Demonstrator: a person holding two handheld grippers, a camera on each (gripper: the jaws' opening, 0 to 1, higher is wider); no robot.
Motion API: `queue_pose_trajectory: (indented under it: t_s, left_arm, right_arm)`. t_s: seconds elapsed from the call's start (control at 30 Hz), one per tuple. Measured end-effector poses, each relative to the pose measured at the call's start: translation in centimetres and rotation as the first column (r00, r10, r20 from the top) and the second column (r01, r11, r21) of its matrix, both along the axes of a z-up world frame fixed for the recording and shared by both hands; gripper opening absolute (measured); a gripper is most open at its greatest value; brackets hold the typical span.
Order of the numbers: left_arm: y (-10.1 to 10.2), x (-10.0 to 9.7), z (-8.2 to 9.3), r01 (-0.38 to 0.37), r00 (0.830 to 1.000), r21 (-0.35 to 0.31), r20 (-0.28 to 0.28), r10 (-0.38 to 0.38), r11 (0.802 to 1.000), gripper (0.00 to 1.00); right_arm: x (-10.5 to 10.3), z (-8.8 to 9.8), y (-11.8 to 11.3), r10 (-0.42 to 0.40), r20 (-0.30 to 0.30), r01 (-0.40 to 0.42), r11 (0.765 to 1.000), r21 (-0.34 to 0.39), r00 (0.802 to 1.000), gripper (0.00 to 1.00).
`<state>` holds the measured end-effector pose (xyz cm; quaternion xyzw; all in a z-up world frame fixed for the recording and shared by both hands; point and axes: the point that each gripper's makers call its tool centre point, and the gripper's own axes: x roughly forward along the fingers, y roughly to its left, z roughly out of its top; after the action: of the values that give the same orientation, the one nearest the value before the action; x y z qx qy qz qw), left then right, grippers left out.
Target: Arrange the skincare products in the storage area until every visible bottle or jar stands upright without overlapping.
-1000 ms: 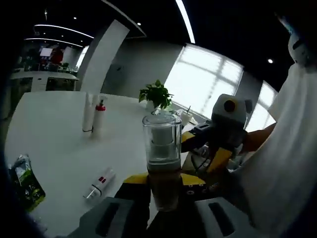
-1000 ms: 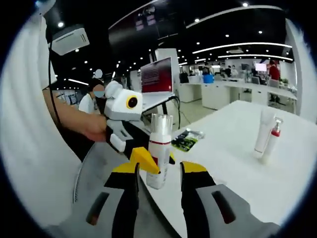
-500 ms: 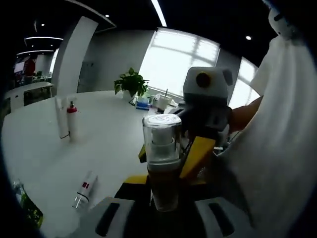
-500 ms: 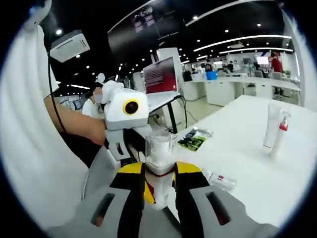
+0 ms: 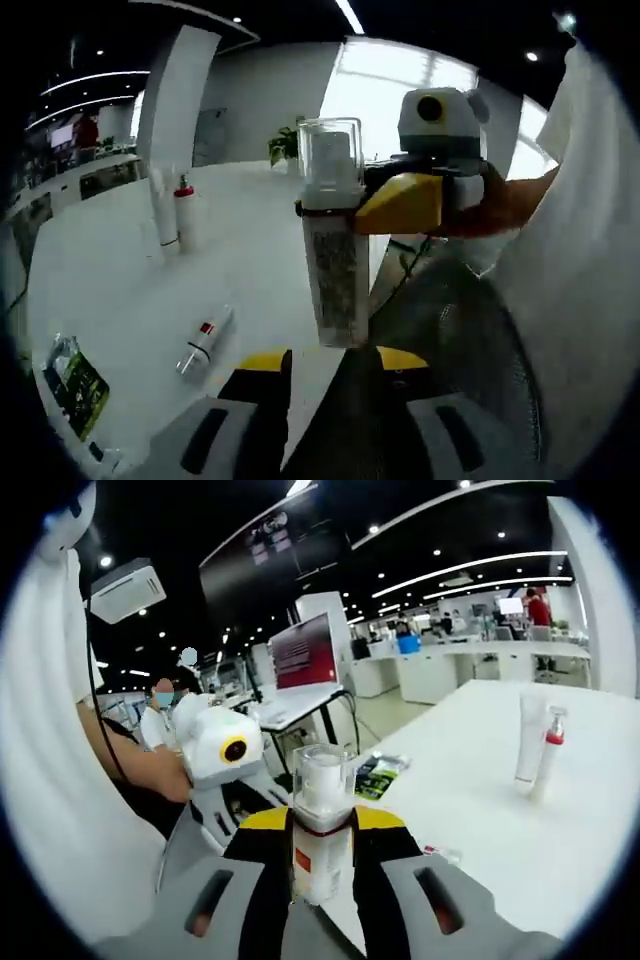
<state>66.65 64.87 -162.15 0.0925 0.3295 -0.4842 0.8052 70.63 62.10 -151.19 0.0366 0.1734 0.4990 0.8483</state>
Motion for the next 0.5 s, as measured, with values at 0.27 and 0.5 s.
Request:
queue_pose_trajectory:
  t_s: [0.27,0.5]
  left_arm:
    - [3.2,-0.8,-3.6,-0.157,0.986,0.211,0.084,0.142,0.965,0.28]
    - [4.7,0.9,-5.0,-0.245,0.969,0.265,0.094,0.228,0.933,0.23]
  right_arm:
    - [5.0,0.5,-2.1,-0.095,0.034,0.096,0.995,-0.023,0.995,0.19]
    - [10.0,0.5,-3.5,-0.176,0.063,0.177,0.984,-0.019,0.982,0.19]
